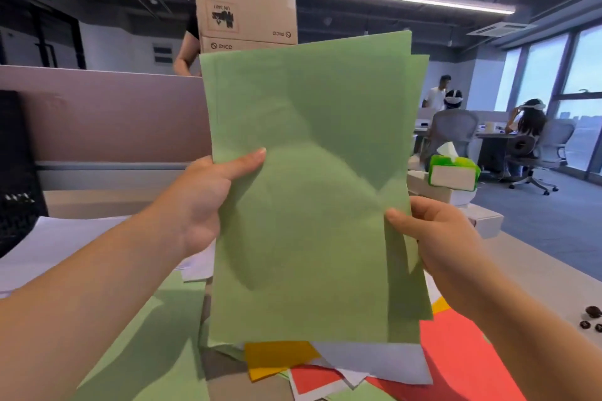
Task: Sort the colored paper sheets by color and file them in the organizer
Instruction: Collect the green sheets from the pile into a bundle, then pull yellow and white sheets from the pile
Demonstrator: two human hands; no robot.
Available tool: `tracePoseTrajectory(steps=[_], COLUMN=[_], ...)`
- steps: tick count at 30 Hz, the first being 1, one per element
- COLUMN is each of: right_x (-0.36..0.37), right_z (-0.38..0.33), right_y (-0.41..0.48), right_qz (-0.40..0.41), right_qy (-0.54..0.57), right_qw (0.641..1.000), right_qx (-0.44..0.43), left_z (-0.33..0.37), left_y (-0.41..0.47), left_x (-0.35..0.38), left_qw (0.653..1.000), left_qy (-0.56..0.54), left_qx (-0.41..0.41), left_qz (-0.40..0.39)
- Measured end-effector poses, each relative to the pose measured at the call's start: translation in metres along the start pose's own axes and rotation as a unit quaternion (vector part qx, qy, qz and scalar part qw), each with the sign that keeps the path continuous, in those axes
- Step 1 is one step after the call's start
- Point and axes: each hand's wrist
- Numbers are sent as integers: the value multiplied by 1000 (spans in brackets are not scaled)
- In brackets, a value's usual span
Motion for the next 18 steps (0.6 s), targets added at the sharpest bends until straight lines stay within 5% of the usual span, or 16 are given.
tracePoseTrajectory(steps=[9, 18], right_x=[122, 189], right_z=[-15, 49], right_y=[-19, -81], right_qz=[-86, -234], right_qy=[71, -225], right_qw=[979, 911], right_qx=[169, 253], left_z=[20, -43], left_y=[-74, -160], left_x=[-124, -211], left_qw=[970, 910], left_qy=[193, 310], left_qx=[-90, -231], left_qz=[119, 149])
Point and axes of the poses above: each hand's wrist, its own y-axis towards the middle knuckle, its own x-axis out of the palm, z = x × y, and after that the axes turned 9 degrees about y, right-handed
